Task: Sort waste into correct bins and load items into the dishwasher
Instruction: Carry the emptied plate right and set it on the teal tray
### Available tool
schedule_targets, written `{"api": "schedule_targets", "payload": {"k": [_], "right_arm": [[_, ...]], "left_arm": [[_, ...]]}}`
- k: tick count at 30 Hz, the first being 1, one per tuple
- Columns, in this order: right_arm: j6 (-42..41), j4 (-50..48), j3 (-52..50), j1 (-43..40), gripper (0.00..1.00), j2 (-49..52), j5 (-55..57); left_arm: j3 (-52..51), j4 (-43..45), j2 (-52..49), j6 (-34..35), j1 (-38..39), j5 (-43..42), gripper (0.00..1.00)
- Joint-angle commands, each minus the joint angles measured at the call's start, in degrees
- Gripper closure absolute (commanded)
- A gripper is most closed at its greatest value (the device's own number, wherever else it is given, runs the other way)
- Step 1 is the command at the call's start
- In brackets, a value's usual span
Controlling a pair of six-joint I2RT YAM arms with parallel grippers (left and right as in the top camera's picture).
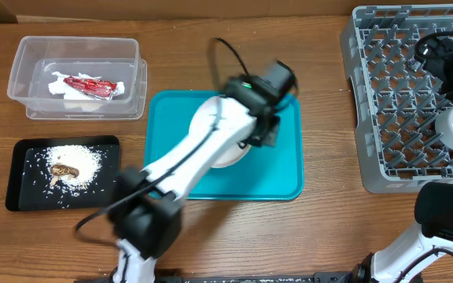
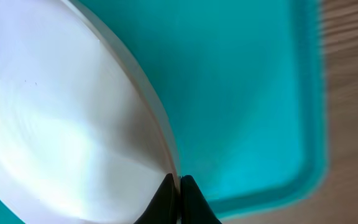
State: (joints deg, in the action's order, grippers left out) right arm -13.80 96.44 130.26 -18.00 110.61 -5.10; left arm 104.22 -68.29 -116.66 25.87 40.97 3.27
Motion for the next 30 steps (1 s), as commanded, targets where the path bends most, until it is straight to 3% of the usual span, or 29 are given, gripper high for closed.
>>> {"api": "schedule_targets", "payload": {"k": [1,5,7,9,11,14,20,26,27,29,30], "right_arm": [[-0.39,-0.31,-0.13,-0.07,0.0,-1.73,0.35],[-0.37,-0.33,-0.13,-0.07,0.0,-1.73,0.35],[-0.37,-0.33,-0.13,-0.07,0.0,-1.73,0.37],[-0.37,-0.33,-0.13,-0.07,0.0,-1.73,0.37],[-0.39,-0.31,-0.13,-0.07,0.0,-1.73,0.37],[-0.37,-0.33,-0.13,-0.07,0.0,-1.73,0.35],[-0.39,-0.31,-0.13,-0.07,0.0,-1.73,0.35],[-0.37,-0.31,-0.13,-0.07,0.0,-1.73,0.35],[-0.39,-0.33,-0.13,-0.07,0.0,-1.73,0.37],[-0.37,-0.33,-0.13,-0.07,0.0,-1.73,0.35],[-0.39,-0.33,-0.13,-0.07,0.0,-1.73,0.35]], "left_arm": [[0.02,-0.31,-5.97,3.17,1.09,8.59,0.96],[0.02,-1.01,-9.09,4.2,1.09,8.72,0.96],[0.02,-1.31,-9.29,4.2,1.05,8.72,0.91],[0.04,-1.62,-9.27,4.2,1.07,8.68,0.77],[0.15,-2.29,-9.22,4.15,1.07,8.48,0.45],[0.79,-4.11,-9.22,4.17,1.05,7.39,0.4],[6.05,-11.34,-9.09,6.67,1.01,8.52,0.41],[9.31,-18.21,-5.64,11.5,-0.98,18.38,0.45],[9.31,-18.91,-4.68,12.39,-1.77,19.65,0.55],[9.31,-20.68,-1.88,13.73,-4.28,20.22,0.96],[9.29,-21.59,-0.57,14.1,-5.55,19.87,0.96]]}}
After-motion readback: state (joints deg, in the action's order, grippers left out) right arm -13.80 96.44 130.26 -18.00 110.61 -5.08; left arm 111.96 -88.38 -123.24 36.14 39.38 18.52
